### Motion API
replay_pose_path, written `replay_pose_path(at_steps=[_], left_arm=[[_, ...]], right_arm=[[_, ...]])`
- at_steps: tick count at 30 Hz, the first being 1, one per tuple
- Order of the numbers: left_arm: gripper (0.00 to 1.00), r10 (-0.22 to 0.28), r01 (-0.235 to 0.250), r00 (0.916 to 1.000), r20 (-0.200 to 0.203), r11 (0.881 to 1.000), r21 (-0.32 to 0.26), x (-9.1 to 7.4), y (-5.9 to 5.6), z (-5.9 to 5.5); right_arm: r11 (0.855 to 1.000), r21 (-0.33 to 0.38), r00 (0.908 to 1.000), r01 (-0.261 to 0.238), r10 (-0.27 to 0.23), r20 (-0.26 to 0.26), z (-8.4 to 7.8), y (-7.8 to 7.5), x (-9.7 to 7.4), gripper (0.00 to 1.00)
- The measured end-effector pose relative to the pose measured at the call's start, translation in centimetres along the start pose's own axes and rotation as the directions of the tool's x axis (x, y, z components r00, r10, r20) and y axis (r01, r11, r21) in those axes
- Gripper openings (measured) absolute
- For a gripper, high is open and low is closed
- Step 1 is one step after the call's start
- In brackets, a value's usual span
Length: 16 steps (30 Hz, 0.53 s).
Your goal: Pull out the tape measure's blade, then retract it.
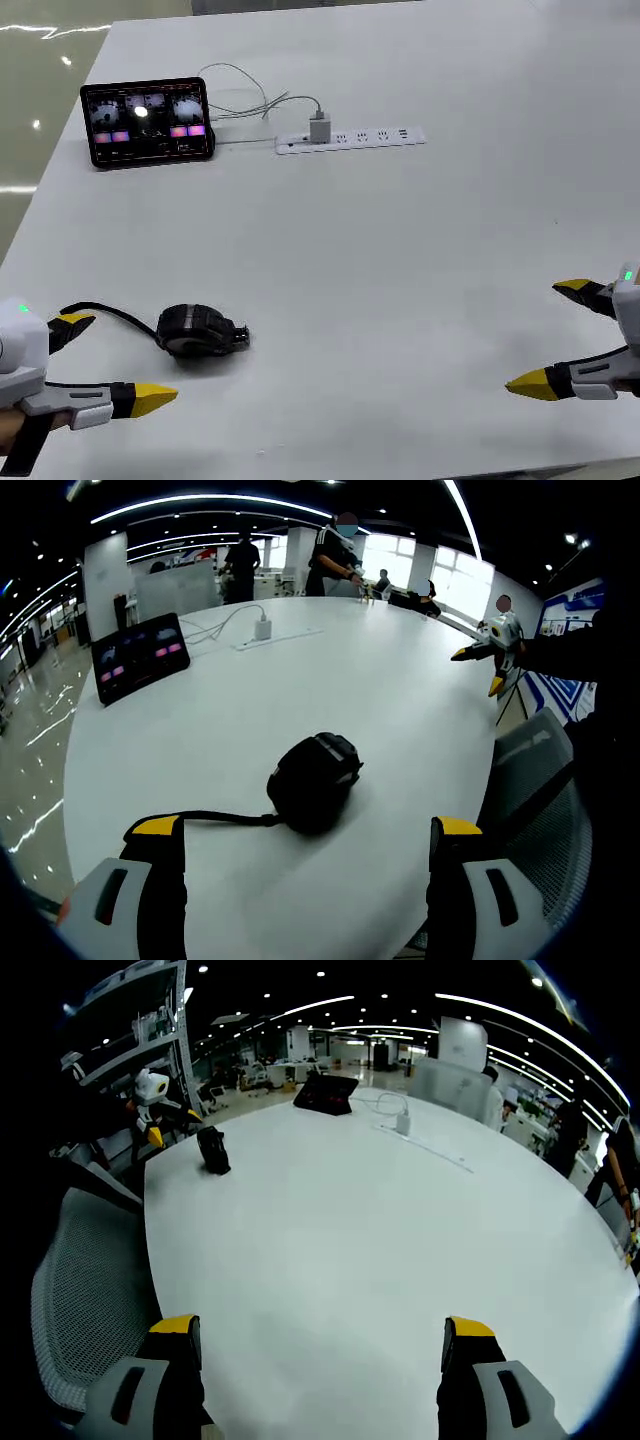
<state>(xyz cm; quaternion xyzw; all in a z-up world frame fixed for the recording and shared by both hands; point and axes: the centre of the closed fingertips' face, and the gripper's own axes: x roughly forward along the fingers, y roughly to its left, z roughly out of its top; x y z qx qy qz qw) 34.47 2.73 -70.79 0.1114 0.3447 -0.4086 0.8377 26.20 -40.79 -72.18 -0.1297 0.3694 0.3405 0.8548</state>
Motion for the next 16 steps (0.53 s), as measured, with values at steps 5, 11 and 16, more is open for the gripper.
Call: replay_pose_path(at_steps=[5,11,16], left_arm=[[0.99,-0.006,0.006,1.0,0.002,1.0,-0.004,-0.14,-0.05,0.12],[0.99,-0.004,0.004,1.0,0.004,1.0,-0.004,-0.17,0.07,0.19],[0.99,-0.012,0.012,0.9999,0.0,1.0,-0.006,-0.16,0.04,0.19]], right_arm=[[1.0,0.002,1.0,0.002,-0.002,0.004,0.07,-0.1,-0.11,0.99],[1.0,0.008,1.0,0.003,-0.003,0.003,-0.13,-0.24,-0.15,0.99],[1.0,0.003,1.0,-0.001,0.001,-0.001,-0.2,-0.05,-0.1,0.99]])
